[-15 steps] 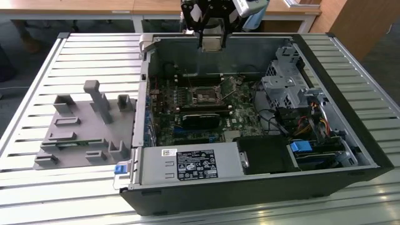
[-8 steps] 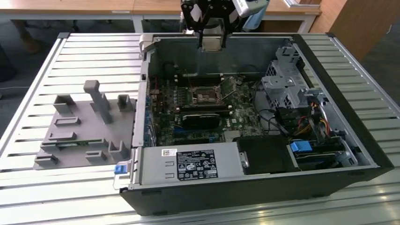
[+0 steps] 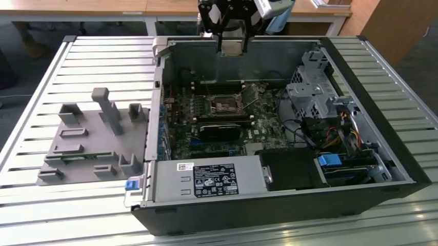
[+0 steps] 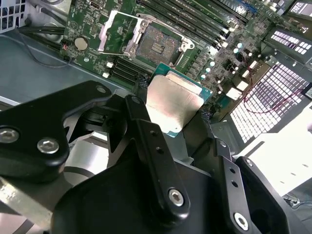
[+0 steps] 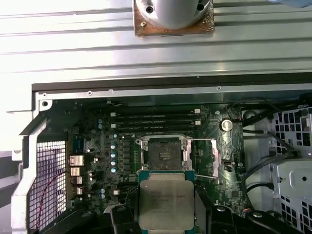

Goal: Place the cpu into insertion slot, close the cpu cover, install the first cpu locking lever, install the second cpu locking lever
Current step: 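Place the cpu into insertion slot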

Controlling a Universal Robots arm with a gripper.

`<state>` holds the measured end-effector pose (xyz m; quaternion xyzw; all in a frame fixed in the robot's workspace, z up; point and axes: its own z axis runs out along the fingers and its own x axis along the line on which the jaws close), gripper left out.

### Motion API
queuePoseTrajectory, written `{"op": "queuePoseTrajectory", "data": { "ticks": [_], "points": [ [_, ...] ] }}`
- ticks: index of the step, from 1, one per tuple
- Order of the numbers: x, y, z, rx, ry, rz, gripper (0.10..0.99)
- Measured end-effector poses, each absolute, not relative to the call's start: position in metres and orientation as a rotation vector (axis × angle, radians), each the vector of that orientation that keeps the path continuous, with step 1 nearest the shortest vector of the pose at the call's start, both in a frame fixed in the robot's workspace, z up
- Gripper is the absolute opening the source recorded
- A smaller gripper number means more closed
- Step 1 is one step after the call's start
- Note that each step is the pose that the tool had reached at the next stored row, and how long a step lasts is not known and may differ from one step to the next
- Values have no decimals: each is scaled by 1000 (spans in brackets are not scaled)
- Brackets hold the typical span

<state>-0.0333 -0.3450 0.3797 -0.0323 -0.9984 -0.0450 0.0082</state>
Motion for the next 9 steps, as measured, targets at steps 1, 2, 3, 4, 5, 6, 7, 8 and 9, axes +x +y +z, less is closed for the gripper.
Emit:
{"op": "queuePoseTrajectory", "data": {
  "ticks": [1,2,3,4,5,6,7,8,9],
  "points": [
    [-33,-345,380,-103,-3120,-141,541],
    [-33,-345,380,-106,-3120,-141,541],
    [-33,-345,380,-108,-3120,-141,541],
    [-33,-345,380,-111,-3120,-141,541],
    [-33,-345,380,-113,-3120,-141,541],
    [-33,-345,380,-115,-3120,-141,541],
    [-33,-345,380,-118,-3120,-141,541],
    [-33,-345,380,-120,-3120,-141,541],
    [-33,-345,380,-123,-3120,-141,541]
  ]
}}
